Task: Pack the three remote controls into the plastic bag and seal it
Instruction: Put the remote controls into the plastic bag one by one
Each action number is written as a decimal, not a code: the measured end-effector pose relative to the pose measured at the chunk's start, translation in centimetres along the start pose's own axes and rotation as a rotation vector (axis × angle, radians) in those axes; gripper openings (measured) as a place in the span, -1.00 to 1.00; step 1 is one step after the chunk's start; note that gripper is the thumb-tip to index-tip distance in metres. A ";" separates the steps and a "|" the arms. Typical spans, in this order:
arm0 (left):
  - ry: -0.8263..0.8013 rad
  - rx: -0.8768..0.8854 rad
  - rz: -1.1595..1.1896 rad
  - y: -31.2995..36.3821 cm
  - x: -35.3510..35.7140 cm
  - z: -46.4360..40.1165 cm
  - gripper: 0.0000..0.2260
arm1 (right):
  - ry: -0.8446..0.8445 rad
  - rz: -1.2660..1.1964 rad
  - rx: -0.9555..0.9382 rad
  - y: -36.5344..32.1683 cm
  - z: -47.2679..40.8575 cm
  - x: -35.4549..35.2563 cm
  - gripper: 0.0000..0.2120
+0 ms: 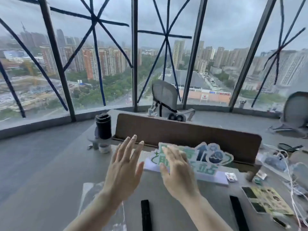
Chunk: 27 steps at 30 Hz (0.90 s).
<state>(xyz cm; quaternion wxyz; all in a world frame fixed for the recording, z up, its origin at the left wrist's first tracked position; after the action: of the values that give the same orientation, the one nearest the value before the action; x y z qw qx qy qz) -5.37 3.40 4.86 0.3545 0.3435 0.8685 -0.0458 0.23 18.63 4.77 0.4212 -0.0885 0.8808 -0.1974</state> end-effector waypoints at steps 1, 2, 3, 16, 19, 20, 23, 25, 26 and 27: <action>-0.072 -0.034 -0.008 -1.4 1.6 2.7 -0.52 | -0.099 0.032 0.030 1.0 2.1 3.0 -0.49; -0.114 -0.054 -0.038 -2.7 3.0 5.3 -0.52 | -0.181 0.086 0.043 1.8 4.0 5.9 -0.48; -0.180 -0.074 -0.063 -4.1 4.7 8.5 -0.51 | -0.274 0.112 0.095 3.2 6.5 8.7 -0.47; -0.362 -0.068 -0.200 -12.0 10.8 30.1 -0.74 | -0.393 0.299 0.364 9.0 21.5 22.7 -0.53; -0.380 -0.088 -0.242 -13.1 10.5 31.1 -0.98 | -0.375 0.176 0.453 9.4 23.3 22.2 -0.64; -0.392 -0.101 -0.255 -13.0 10.2 31.1 -0.92 | -0.374 0.130 0.484 9.6 24.1 21.8 -0.71; -0.399 -0.050 -0.226 -11.4 9.8 30.5 -0.87 | -0.330 -0.202 0.632 9.3 26.2 18.8 -0.72; -0.398 -0.018 -0.161 -9.7 9.7 29.9 -0.89 | -0.284 -0.538 0.726 8.9 27.4 15.6 -0.75; -0.386 -0.009 -0.128 -8.7 9.5 29.5 -0.91 | -0.289 -0.644 0.754 8.9 28.1 13.8 -0.79; -0.360 0.004 -0.094 -7.5 9.2 28.9 -0.92 | -0.329 -0.708 0.769 9.0 28.9 12.1 -0.81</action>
<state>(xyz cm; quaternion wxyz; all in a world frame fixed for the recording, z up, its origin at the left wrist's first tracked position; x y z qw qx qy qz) 2.11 -6.42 -23.85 0.5012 0.2895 0.8058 -0.1248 15.13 14.98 -23.94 0.4632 -0.2488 0.5839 -0.6185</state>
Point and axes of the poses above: each hand's wrist, its own z-axis away from the middle knuckle, its own x-axis out of the palm, y = z × x, the point moved 8 cm from there along -z, towards the middle knuckle, and after that the axes turned 11 degrees about y, right-handed, at the moved point
